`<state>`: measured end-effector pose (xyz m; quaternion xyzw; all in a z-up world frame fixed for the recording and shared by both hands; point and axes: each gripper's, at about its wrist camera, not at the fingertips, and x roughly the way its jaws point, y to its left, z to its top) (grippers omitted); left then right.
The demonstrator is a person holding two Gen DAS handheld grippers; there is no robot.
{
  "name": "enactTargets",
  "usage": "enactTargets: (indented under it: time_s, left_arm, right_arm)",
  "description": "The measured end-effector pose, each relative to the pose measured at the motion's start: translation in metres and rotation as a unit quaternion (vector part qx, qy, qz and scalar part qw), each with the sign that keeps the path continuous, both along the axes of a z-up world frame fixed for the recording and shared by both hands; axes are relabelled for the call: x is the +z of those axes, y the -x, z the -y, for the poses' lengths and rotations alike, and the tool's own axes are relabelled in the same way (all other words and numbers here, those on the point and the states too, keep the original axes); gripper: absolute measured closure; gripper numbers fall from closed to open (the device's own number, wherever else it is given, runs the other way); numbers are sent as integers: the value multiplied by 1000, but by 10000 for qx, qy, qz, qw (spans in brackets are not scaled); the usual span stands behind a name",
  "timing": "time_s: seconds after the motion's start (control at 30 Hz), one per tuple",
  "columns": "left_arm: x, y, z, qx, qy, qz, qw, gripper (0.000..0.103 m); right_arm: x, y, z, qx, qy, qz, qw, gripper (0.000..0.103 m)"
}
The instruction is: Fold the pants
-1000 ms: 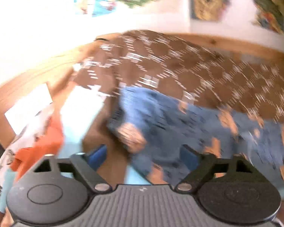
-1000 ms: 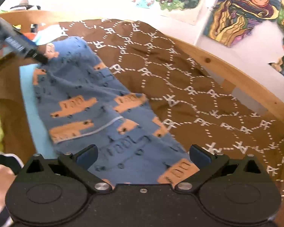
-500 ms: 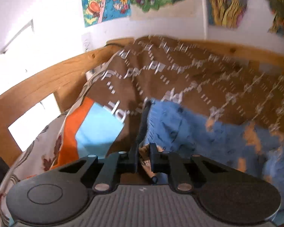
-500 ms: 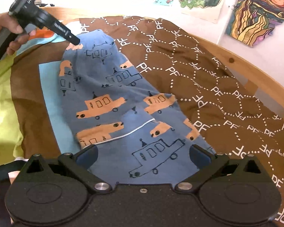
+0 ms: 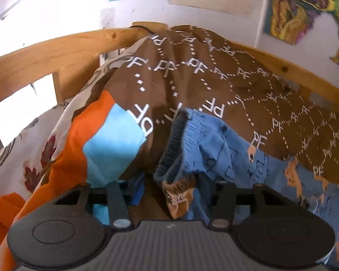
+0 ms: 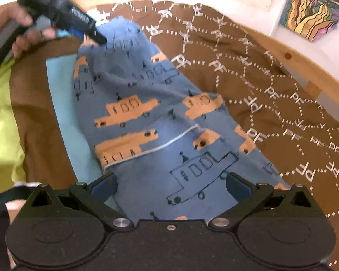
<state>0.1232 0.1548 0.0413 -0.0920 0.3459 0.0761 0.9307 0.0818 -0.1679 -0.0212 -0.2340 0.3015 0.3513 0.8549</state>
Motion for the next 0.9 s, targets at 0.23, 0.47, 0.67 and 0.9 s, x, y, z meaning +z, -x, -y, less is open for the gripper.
enactTargets:
  time_s: [0.23,0.47,0.67,0.9]
  left_arm:
    - [9,1,18,-69,-398,-176,9990,85]
    - [26,9,47,-74,-884,-46,9960,88]
    - [50,27,94,-1004,-1219,428,9865,88]
    - [68,42,164,-2529,-1171,995,9552,88]
  right_arm:
    - [-1,0,-3,-1,-20,-4,10000,1]
    - [1,2,-3,-47,-25,6,10000,1]
    - [8,4,7,-259,-127,200,9994,1]
    - [22,-1,55,-1069,-360,365,9929,1]
